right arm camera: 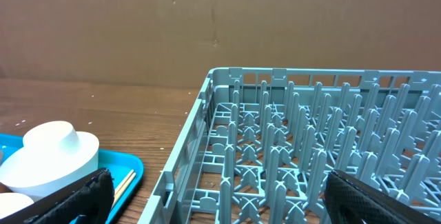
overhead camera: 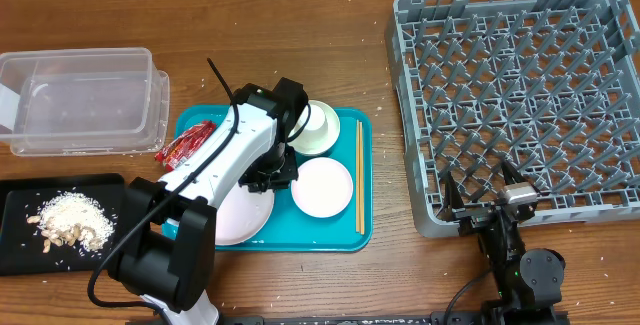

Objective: Sort waste into correct bins and load items into the dishwasher
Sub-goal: 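Carry the emptied plate back and set it on the teal tray, then grasp the crumpled white tissue with the left gripper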

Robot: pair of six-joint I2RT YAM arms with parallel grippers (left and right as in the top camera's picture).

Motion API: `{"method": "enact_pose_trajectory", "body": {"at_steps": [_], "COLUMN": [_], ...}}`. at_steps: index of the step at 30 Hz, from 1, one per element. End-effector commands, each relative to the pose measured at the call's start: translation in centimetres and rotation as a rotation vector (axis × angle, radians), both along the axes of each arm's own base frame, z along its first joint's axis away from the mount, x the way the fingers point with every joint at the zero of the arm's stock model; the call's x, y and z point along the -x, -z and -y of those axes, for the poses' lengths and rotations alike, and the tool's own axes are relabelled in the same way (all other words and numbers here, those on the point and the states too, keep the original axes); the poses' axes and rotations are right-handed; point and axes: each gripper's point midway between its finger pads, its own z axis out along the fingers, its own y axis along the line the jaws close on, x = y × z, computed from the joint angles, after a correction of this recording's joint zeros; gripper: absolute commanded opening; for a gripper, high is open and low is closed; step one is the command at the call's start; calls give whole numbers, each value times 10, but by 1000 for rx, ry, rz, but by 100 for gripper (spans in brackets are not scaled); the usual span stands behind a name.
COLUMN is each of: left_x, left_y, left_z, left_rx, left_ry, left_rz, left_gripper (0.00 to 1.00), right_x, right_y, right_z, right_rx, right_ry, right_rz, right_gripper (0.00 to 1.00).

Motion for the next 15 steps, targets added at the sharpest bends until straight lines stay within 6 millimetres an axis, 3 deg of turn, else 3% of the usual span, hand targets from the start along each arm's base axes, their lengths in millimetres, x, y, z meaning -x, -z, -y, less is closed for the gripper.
{"method": "enact_pose_trajectory", "body": {"at_steps": [1,8,9,10,11,12,15], "left_x": [2,-8,-12,-18,-23,-29,-43], "left_y": [2,-21,-25,-31,-36,-40,-48], "left_z": [-3,-13,-16,-17,-18,-18,-14], "left_rx": [-22,-94,-110,-123,-133,-134,-109], "left_ry": [12,46,50,54,56,63,115], "left_rz": [-11,18,33,54,75,94,135], "left_gripper": [26,31,37,57,88,100,100], "right_x": [0,0,0,0,0,0,0], "right_y": [1,1,1,1,1,1,1], "right_z": [1,1,1,1,1,1,1], "right_rx": [3,3,3,3,3,3,3], "right_ry": [3,3,3,3,3,3,3], "right_rz": [6,6,6,6,6,6,6], "right_gripper": [100,100,100,100,100,100,100]}}
